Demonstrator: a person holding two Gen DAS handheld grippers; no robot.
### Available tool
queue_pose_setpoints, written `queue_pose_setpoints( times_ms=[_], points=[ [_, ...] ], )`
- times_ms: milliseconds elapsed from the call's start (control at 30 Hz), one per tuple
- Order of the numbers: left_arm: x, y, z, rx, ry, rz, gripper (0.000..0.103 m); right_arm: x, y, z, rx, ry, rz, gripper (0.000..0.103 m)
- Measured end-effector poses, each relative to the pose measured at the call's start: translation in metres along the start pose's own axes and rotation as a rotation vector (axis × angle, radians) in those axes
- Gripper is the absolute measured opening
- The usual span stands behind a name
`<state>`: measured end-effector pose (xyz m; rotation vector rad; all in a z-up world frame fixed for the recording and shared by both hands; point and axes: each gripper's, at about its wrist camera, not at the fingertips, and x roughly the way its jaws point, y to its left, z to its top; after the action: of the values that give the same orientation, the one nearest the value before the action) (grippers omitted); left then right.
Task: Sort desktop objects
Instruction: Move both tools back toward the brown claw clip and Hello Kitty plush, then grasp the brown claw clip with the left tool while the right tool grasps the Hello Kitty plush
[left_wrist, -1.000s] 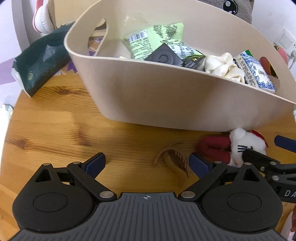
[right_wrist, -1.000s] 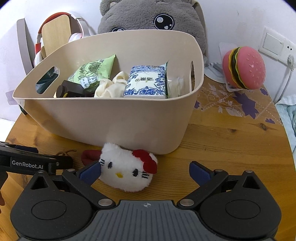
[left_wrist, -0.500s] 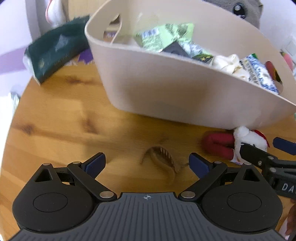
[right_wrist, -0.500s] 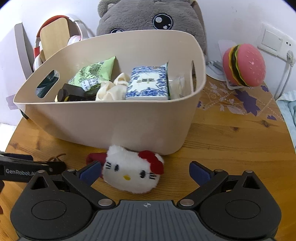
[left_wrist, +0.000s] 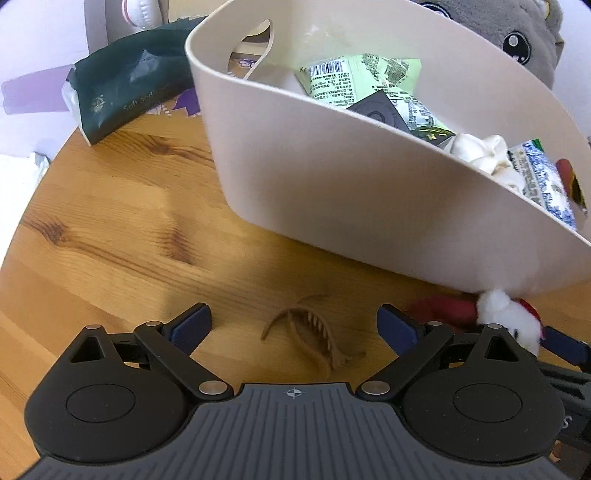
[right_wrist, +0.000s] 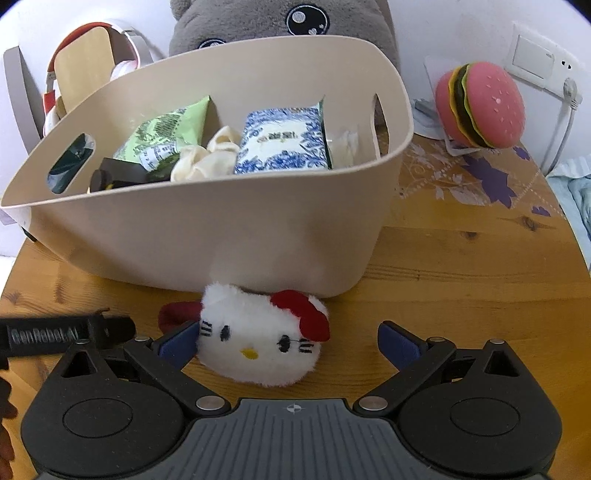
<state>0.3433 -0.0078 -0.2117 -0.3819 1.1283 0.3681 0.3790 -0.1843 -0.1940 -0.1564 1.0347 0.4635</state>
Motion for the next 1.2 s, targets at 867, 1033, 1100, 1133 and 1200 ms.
queue_pose_setpoints(
  times_ms=[867,1033,1100,1133,1200],
  points=[
    [-0.016,0.001,-0.011,0.003,-0.017,0.021,0.061,0.001,-0.008,0.001,0.017,-0.045,-0.032,0.069],
    [-0.015,0.014,-0.010,-0.031,-0.031,-0.006,0.060,-0.001,-0.008,-0.001,0.023,-0.048,-0.021,0.059],
    [-0.015,0.018,-0.009,-0.039,-0.032,-0.011,0.060,-0.002,-0.009,-0.002,0.025,-0.050,-0.023,0.058],
    [-0.016,0.020,-0.010,-0.043,-0.032,-0.014,0.060,-0.003,-0.009,-0.002,0.028,-0.050,-0.023,0.058],
    [-0.018,0.023,-0.010,-0.051,-0.032,-0.021,0.060,-0.005,-0.009,-0.004,0.033,-0.048,-0.023,0.057]
  ],
)
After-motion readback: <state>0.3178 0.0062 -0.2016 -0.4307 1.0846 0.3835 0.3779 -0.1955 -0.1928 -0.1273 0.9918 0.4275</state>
